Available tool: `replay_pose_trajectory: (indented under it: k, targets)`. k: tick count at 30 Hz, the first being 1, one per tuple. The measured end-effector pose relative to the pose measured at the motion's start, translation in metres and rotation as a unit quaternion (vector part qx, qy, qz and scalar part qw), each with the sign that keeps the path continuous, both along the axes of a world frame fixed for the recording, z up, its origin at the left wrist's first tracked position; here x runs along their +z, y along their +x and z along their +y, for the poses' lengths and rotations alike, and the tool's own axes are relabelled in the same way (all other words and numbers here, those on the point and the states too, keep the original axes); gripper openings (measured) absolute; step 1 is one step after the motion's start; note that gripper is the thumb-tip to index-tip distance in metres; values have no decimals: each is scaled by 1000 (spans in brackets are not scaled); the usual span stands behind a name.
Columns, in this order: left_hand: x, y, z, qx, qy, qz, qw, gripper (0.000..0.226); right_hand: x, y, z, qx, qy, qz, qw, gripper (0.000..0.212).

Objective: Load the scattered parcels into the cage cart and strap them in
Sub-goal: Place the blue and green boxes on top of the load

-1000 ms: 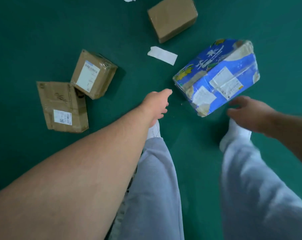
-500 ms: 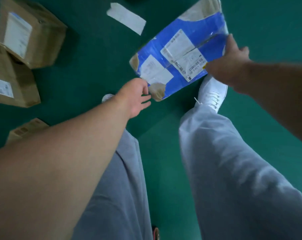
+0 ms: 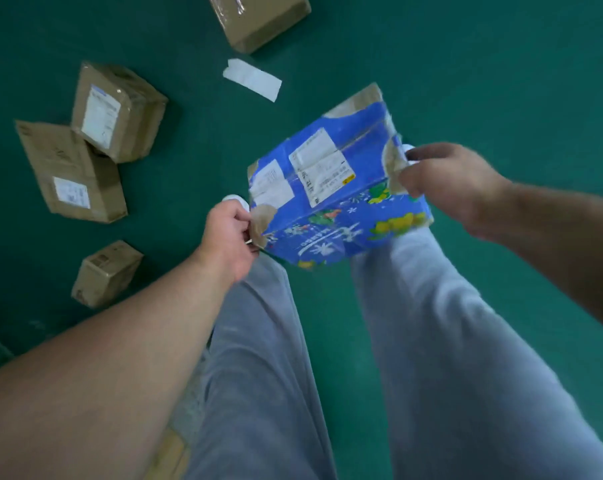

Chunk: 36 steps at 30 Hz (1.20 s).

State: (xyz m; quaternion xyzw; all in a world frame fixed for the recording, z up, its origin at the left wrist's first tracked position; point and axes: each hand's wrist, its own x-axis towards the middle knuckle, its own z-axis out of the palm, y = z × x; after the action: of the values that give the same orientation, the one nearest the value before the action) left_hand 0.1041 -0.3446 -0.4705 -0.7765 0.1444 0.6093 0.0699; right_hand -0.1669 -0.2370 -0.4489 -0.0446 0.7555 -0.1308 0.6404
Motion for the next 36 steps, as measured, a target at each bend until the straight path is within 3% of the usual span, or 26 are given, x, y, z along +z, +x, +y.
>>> replay_pose_trajectory:
  k: [2,4,9,12,17,20,23,26,29,32,34,36]
  targets:
    - [44,5,9,10,12,5,1000,56,49,-12,8,11,-12,-27,999,63]
    - [104,3,20,76,6,22,997,41,105,-28,15,72,-30,-54,996,61]
    - [237,-7,49,132,-42,104,985,39,225,-57,25,122,-127,-125,976,92]
    - [311,-2,63,140,-100,134,976,38,287,-59,10,117,-186,-104,970,83]
    - [407,26,100,191,-261,131,937,21,373,-44,-9,157,-287,-79,942,49]
    - [450,63,144,203,-307,115,923,26,410,-19,4,183,-284,-98,936,54]
    - [468,108,208,237,-329,75,911,25,428,24,34,249,-301,-104,915,46]
    - [482,151,304,267,-312,49,911,45,435,90,81,310,-287,-79,903,32]
    - [486,200,429,348,-254,15,902,59,439,179,145,383,-219,-66,895,40]
    - [499,244,547,448,-269,-30,852,71,449,263,212,469,-171,-114,859,48]
    - [516,274,619,517,-307,-37,798,79,466,317,257,510,-165,-188,823,48]
    - [535,301,682,596,-362,-29,716,83,484,363,293,502,-202,-282,793,47]
